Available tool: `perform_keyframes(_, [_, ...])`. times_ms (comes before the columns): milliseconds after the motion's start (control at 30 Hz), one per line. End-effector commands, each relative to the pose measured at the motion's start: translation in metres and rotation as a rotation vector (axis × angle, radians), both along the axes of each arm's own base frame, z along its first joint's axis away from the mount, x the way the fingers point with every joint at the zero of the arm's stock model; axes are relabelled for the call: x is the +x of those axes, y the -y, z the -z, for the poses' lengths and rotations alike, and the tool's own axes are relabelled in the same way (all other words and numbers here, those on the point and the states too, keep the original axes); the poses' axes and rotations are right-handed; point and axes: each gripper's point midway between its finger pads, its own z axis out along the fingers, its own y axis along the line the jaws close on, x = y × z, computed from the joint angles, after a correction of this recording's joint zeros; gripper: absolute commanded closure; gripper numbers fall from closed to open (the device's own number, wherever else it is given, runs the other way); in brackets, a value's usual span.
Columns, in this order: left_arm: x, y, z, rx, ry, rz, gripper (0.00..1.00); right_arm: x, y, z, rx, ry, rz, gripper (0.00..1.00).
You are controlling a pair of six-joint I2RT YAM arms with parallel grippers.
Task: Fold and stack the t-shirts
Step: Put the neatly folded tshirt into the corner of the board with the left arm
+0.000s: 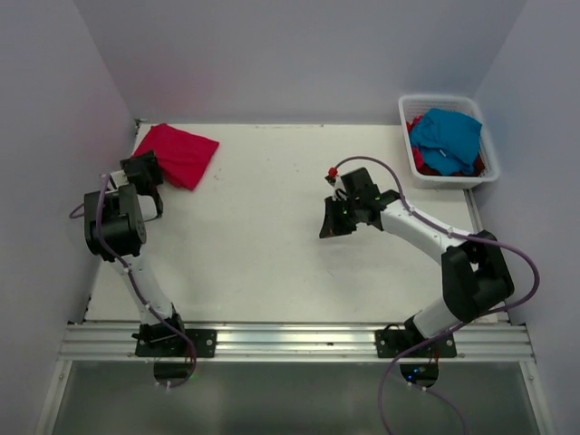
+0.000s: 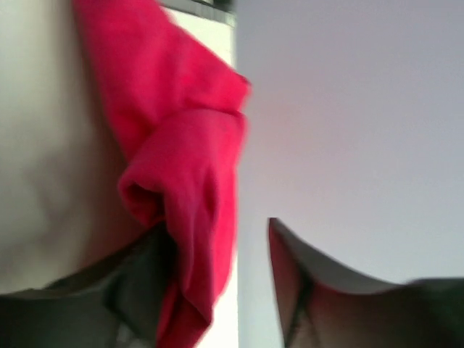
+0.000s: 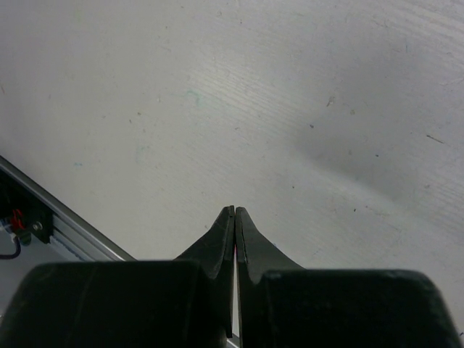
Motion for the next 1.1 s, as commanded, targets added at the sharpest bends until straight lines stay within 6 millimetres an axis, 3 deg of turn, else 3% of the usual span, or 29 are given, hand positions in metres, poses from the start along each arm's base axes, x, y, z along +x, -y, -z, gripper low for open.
perform_keyframes(0, [0.003, 0.016, -0.116, 0.18, 0.256, 0.037, 0.38, -0.001, -0.003, -0.007, 0.026, 0.041, -0.01, 1.0])
perform_keyframes(133, [-0.005, 0.041, -0.137, 0.258, 0.262, 0.039, 0.25, -0.003, -0.002, -0.012, 0.037, 0.056, -0.01, 1.0])
perform_keyframes(267, [-0.02, 0.056, -0.143, 0.288, 0.218, 0.042, 0.23, -0.005, 0.0, -0.012, 0.038, 0.066, -0.009, 1.0])
perform_keyframes(300, [-0.026, 0.06, -0.153, 0.306, 0.225, 0.041, 0.23, -0.005, 0.0, -0.011, 0.041, 0.065, -0.009, 1.0])
perform_keyframes(367, [-0.035, 0.067, -0.146, 0.321, 0.186, 0.043, 0.23, -0.006, -0.002, -0.01, 0.05, 0.063, -0.008, 1.0])
perform_keyframes(500, [-0.041, 0.079, -0.152, 0.395, 0.152, 0.065, 0.23, -0.008, -0.003, -0.009, 0.062, 0.06, -0.01, 1.0])
perform_keyframes(533, [-0.037, 0.083, -0.151, 0.409, 0.141, 0.09, 0.27, -0.008, -0.003, -0.01, 0.064, 0.062, -0.009, 1.0])
perform_keyframes(567, [-0.031, 0.084, -0.143, 0.446, 0.109, 0.116, 0.45, -0.008, -0.002, -0.009, 0.063, 0.06, -0.007, 1.0])
perform_keyframes(600, [-0.018, 0.09, -0.157, 0.481, 0.137, 0.157, 0.63, -0.009, -0.002, -0.01, 0.065, 0.065, -0.008, 1.0])
perform_keyframes(633, [-0.006, 0.095, -0.159, 0.51, 0.135, 0.202, 0.87, -0.009, -0.003, -0.011, 0.068, 0.069, -0.006, 1.0])
perform_keyframes(667, [0.009, 0.1, -0.122, 0.497, 0.029, 0.279, 1.0, -0.01, -0.002, -0.011, 0.07, 0.067, -0.006, 1.0])
perform_keyframes(700, [0.03, 0.11, -0.143, 0.537, 0.09, 0.381, 1.0, -0.01, -0.002, -0.014, 0.074, 0.073, -0.001, 1.0])
perform_keyframes(733, [0.042, 0.118, -0.138, 0.55, 0.103, 0.461, 1.0, -0.01, -0.001, -0.015, 0.074, 0.076, 0.0, 1.0])
perform_keyframes(767, [0.055, 0.121, -0.107, 0.523, 0.068, 0.527, 1.0, -0.011, 0.0, -0.014, 0.071, 0.077, 0.004, 1.0])
perform_keyframes(800, [0.066, 0.123, -0.117, 0.522, 0.117, 0.587, 1.0, -0.013, 0.001, -0.016, 0.072, 0.084, 0.004, 1.0])
perform_keyframes(833, [0.072, 0.121, -0.111, 0.51, 0.115, 0.61, 1.0, -0.013, 0.002, -0.015, 0.07, 0.083, 0.009, 1.0])
perform_keyframes(867, [0.076, 0.118, -0.082, 0.475, 0.061, 0.631, 1.0, -0.015, 0.003, -0.014, 0.067, 0.08, 0.01, 1.0])
perform_keyframes(900, [0.082, 0.116, -0.082, 0.467, 0.062, 0.651, 1.0, -0.015, 0.004, -0.015, 0.072, 0.087, 0.013, 1.0])
perform_keyframes(1033, [0.064, 0.105, -0.033, 0.364, -0.098, 0.624, 1.0, -0.018, 0.006, -0.01, 0.065, 0.083, 0.019, 1.0])
perform_keyframes(1067, [0.059, 0.101, -0.04, 0.384, -0.11, 0.605, 1.0, -0.018, 0.006, -0.01, 0.067, 0.081, 0.02, 1.0])
